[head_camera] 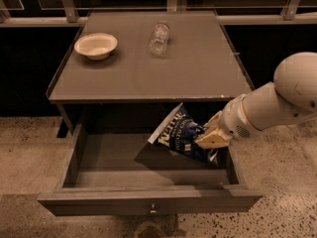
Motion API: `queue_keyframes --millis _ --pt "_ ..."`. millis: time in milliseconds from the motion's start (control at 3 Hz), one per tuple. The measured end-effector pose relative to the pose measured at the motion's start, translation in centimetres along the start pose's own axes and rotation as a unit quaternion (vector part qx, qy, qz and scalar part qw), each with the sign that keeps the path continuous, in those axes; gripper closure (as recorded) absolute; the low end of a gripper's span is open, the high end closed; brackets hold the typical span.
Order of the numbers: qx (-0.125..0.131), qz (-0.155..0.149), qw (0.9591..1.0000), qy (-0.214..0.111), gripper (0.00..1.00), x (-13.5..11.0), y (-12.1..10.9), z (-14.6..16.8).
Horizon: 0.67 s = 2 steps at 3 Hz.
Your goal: Pick blue chip bag from top drawer and place on counter
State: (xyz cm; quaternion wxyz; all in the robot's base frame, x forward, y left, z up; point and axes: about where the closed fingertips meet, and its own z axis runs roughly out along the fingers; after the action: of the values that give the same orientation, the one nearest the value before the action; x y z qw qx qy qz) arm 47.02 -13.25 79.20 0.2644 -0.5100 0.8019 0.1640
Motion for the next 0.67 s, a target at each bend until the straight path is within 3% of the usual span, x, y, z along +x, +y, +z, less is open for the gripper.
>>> queue_keyframes --millis 333,667 --pt "0.031 -0.044 0.9985 0.009 1.00 -2.5 0.0 -4.1" --pt "0.081 -0.105 0.9910 0.019 1.00 -6.3 -0.1 -9.8"
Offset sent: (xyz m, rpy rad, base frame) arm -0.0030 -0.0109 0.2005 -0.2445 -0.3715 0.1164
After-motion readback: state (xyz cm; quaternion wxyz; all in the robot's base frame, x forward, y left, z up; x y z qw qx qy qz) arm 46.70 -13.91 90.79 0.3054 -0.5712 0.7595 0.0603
